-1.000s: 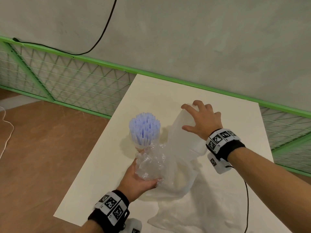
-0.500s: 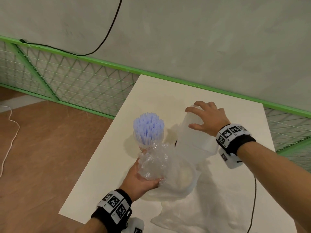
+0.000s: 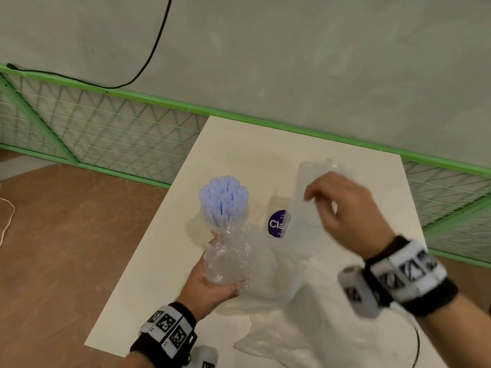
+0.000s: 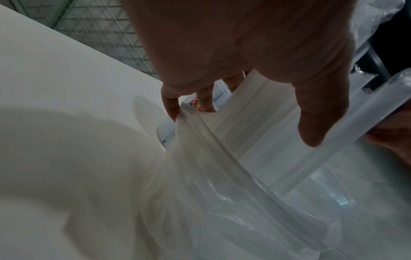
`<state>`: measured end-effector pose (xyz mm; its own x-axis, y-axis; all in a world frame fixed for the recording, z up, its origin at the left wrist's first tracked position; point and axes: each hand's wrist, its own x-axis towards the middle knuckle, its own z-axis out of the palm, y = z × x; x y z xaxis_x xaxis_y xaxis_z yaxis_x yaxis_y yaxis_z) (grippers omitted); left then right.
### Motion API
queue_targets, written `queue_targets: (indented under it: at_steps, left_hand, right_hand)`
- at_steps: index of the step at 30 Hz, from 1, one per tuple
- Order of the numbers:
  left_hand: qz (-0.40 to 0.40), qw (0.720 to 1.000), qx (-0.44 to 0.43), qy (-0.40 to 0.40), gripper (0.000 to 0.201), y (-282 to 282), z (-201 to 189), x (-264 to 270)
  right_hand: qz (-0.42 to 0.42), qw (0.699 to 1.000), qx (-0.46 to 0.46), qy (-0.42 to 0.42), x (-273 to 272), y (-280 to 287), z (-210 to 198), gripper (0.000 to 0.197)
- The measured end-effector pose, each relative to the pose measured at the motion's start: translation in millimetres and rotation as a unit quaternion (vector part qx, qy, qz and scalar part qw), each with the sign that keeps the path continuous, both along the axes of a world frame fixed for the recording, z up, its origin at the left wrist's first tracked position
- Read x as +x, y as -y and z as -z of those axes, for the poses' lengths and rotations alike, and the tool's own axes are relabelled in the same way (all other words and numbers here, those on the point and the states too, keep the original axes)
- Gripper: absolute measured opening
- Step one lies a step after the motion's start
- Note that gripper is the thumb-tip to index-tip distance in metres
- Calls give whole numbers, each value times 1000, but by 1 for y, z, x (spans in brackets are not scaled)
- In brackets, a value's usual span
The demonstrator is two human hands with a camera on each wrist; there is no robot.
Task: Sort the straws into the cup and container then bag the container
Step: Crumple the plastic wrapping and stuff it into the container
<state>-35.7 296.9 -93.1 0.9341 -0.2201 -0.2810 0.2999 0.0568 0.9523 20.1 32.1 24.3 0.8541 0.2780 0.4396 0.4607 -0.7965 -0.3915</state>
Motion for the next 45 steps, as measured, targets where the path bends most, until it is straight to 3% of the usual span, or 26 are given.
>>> queue_targets:
  at_steps: [2, 5, 8, 10, 13, 17, 22, 28, 32, 35, 40, 45]
  left_hand:
    - [-1, 1000, 2, -1, 84, -3, 1, -1]
    - [-7, 1000, 10, 1, 86, -9, 6, -2]
    - [-19, 1000, 25, 0, 88, -14, 13, -3]
    - [-29, 999, 42, -9, 88, -16, 11, -5]
    - [-25, 998, 57, -24, 86, -18, 6, -7]
    - [-28, 996, 66, -49, 90, -25, 16, -5]
    - [-40, 993, 89, -72, 108, -31, 29, -2]
    - [-33, 994, 96, -33, 92, -33, 28, -5]
    - [-40, 993, 102, -42, 102, -34, 30, -6]
    - [-30, 992, 112, -38, 98, -34, 27, -6]
    - [-27, 993, 103, -46, 84, -34, 19, -7]
    - [-29, 997, 71, -26, 79, -28, 15, -5]
  right_hand:
    - [-21, 995, 42, -83, -37, -29, 19, 35]
    - [28, 974, 66, -214, -60, -52, 63, 37]
    - [84, 925, 104, -357, -49, -51, 97, 33]
    - [111, 895, 146, -407, -34, -49, 115, 31]
    - [106, 896, 112, -416, -6, -52, 137, 31]
    - [59, 904, -19, -424, 29, -66, 164, 40]
    - [23, 885, -159, -437, 53, -76, 182, 46]
    - [1, 853, -255, -456, 60, -84, 186, 37]
    - [-11, 843, -307, -442, 58, -85, 179, 31]
    - [-26, 863, -308, -400, 53, -83, 175, 20]
    - [-14, 926, -297, -233, 43, -82, 166, 36]
    - [-3, 977, -141, -158, 12, -75, 130, 42]
